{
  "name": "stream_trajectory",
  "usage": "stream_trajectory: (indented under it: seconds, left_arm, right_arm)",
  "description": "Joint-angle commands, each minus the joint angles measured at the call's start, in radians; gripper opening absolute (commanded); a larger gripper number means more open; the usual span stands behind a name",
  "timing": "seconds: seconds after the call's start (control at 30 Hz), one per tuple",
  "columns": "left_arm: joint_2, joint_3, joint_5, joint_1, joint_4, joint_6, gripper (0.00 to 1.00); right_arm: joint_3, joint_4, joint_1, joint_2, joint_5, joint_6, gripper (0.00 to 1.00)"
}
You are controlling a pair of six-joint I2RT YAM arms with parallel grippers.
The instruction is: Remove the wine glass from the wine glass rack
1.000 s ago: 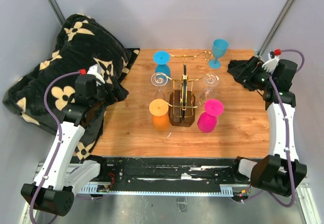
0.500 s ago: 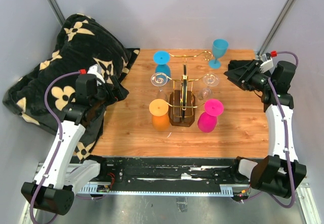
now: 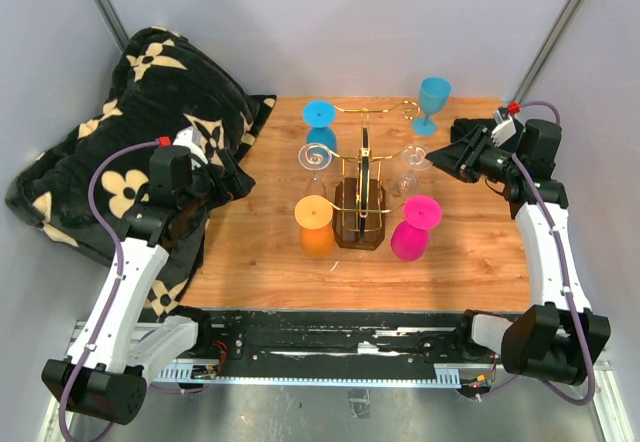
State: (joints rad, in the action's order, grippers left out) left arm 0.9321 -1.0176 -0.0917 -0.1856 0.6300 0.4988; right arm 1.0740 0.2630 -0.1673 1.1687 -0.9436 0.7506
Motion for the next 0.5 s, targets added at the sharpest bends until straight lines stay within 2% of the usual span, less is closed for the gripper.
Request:
stream_trajectory:
  seconds: [0.0,0.07,0.2,0.27,0.47]
  left_arm:
    - [-0.013,-0.036,-0.01,-0.003,-0.019,0.001,1.0]
    - [-0.012,-0.04,-0.009,-0.003,-0.02,0.001,1.0]
    - [-0.007,-0.044,-0.012,-0.003,-0.021,0.003,1.0]
    - [-0.007,-0.045,-0.013,-0.002,-0.021,0.003,1.0]
    - [-0.015,-0.044,-0.009,-0.003,-0.015,0.003,1.0]
  right_arm:
    - [-0.006,0.007,0.031,0.011,0.006,-0.029,0.32]
    - [-0.009,-0.002,0.037,0.016,0.003,-0.028,0.27]
    - [-0.013,-0.038,0.04,0.021,-0.008,-0.006,0.06]
    - [-0.011,-0.058,0.04,0.028,-0.017,0.007,0.02]
    - [-0.006,-0.109,0.04,0.03,-0.021,0.062,0.01]
